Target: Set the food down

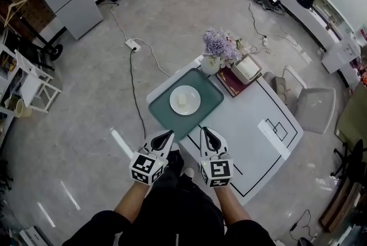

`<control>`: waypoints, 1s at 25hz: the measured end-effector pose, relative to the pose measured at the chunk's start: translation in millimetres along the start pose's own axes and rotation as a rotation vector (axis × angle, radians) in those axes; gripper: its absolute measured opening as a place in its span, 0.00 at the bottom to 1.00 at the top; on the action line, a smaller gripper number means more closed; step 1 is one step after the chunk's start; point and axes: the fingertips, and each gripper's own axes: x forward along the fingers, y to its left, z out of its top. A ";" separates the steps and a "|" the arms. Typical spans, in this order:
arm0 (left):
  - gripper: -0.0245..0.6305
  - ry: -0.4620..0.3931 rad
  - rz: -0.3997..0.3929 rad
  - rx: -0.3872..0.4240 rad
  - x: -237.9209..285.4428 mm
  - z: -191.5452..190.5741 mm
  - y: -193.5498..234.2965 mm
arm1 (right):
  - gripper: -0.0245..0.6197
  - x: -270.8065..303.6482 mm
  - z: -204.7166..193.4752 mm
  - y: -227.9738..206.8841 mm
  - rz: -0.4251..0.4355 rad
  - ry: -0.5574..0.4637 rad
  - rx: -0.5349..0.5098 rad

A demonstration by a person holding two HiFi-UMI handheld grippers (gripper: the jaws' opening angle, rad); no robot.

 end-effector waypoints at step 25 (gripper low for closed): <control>0.05 -0.009 -0.010 0.050 -65.4 -22.9 -74.7 | 0.05 -93.5 -28.7 29.3 0.004 -0.021 -0.004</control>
